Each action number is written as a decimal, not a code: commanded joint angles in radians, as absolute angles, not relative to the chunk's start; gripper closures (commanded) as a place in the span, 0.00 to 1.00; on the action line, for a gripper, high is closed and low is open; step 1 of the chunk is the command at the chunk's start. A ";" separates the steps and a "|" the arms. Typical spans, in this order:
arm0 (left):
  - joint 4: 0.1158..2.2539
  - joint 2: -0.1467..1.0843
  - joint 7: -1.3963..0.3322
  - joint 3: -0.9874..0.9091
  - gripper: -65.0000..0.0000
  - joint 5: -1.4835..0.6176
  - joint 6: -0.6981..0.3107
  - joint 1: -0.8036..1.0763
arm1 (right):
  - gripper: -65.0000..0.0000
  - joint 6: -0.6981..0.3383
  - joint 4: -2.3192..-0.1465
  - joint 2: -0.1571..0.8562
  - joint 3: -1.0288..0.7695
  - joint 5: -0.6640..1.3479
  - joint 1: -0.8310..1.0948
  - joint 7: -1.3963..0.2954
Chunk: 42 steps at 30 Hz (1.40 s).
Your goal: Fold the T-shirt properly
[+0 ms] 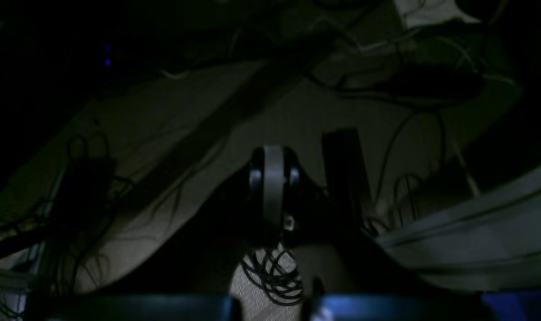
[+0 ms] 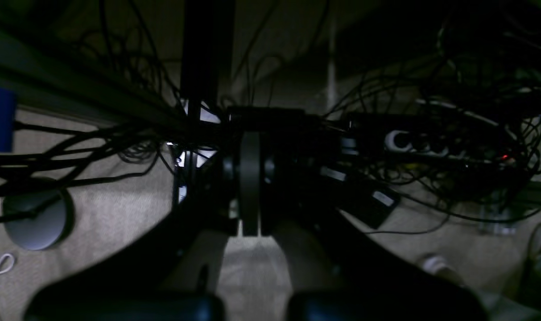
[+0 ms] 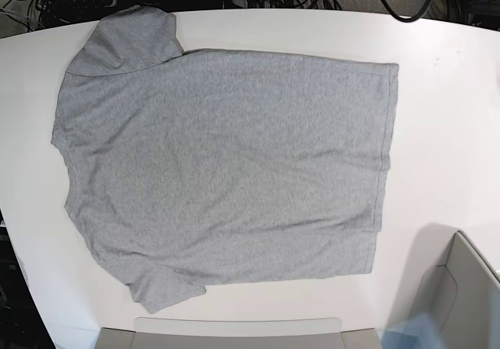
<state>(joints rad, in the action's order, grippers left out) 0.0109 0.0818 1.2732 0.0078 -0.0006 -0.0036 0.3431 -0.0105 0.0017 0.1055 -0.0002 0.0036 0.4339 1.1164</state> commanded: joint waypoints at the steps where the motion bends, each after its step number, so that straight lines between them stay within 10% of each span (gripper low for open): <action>1: 0.012 0.081 1.336 0.008 1.00 -0.001 0.002 0.352 | 0.99 -0.008 0.000 0.119 -0.002 0.018 0.438 1.148; 9: 0.054 0.082 1.339 0.002 1.00 -0.001 0.002 0.409 | 0.99 -0.016 -0.143 0.157 0.008 0.282 0.552 1.153; 24: 1.046 0.084 1.337 -0.001 0.96 -0.005 0.010 0.892 | 0.99 -0.018 -1.251 0.255 -0.001 0.288 1.084 1.084; 34: 1.285 0.084 1.331 -0.001 0.84 -0.004 0.010 0.958 | 0.98 -0.016 -1.638 0.476 -0.002 0.568 1.198 0.826; 42: 1.277 0.084 1.316 -0.001 0.84 -0.002 0.010 0.952 | 0.62 -0.016 -1.626 0.641 -0.002 0.949 1.139 0.736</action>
